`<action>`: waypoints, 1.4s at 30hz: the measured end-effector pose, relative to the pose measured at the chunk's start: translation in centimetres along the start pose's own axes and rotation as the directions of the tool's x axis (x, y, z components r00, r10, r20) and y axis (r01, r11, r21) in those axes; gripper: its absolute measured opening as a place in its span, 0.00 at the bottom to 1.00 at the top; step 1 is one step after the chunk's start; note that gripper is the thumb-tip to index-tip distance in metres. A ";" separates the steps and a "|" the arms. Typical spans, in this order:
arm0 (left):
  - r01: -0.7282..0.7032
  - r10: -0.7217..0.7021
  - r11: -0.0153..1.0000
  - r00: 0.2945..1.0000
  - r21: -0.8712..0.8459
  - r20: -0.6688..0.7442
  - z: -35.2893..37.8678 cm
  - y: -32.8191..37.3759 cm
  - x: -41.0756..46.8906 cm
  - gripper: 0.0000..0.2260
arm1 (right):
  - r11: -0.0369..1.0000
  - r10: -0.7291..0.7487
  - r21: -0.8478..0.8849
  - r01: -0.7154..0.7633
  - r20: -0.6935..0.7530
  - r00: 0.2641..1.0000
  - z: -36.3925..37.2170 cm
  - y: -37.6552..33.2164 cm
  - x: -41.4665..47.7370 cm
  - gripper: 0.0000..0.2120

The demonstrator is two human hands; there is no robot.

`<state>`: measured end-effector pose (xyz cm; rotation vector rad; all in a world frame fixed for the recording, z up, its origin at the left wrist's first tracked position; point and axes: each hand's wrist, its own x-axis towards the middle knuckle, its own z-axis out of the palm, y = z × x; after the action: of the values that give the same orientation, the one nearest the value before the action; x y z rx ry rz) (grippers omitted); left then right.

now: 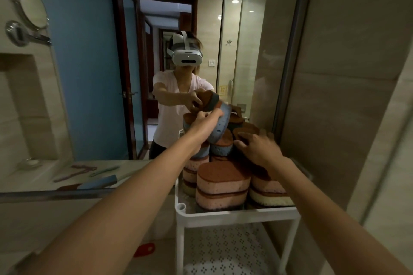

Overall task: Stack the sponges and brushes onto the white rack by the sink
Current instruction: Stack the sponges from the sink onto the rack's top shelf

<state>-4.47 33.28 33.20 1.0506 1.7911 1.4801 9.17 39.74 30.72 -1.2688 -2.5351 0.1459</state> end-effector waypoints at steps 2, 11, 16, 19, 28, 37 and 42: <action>0.011 -0.009 0.998 0.999 -0.060 0.037 -0.1 0.4 -0.1 0.26 | 0.992 0.016 0.123 -0.018 0.018 1.000 -0.4 0.2 0.0 0.20; 0.054 -0.054 0.968 0.999 -0.247 0.006 2.5 2.7 1.0 0.24 | 0.802 -0.193 0.492 0.339 -0.322 0.927 -2.4 1.2 -2.2 0.28; 0.024 0.003 0.958 0.996 -0.287 0.093 4.3 2.9 0.9 0.18 | 0.842 -0.090 0.471 0.262 -0.356 0.930 -2.6 2.6 -1.5 0.25; -0.066 0.095 0.966 0.990 -0.251 0.104 4.8 3.4 0.6 0.16 | 0.856 0.062 0.486 0.173 -0.430 0.901 -2.6 4.1 -1.4 0.25; -0.373 0.063 0.369 0.924 0.852 0.377 3.8 -1.3 1.0 0.27 | 0.930 0.169 0.363 -0.057 -0.286 0.943 0.2 7.5 -0.2 0.21; -0.361 0.125 0.255 0.932 0.897 0.339 4.4 -2.5 0.8 0.28 | 0.982 0.109 0.164 -0.091 -0.107 0.988 1.4 7.7 1.3 0.21; -0.311 0.124 0.228 0.949 0.923 0.289 4.9 -2.2 0.3 0.28 | 0.990 0.118 0.084 -0.117 -0.005 0.993 0.8 7.1 2.0 0.24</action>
<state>-1.03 35.86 29.98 1.9961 2.5184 0.1170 13.23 45.66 28.81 -1.3831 -2.4195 0.2677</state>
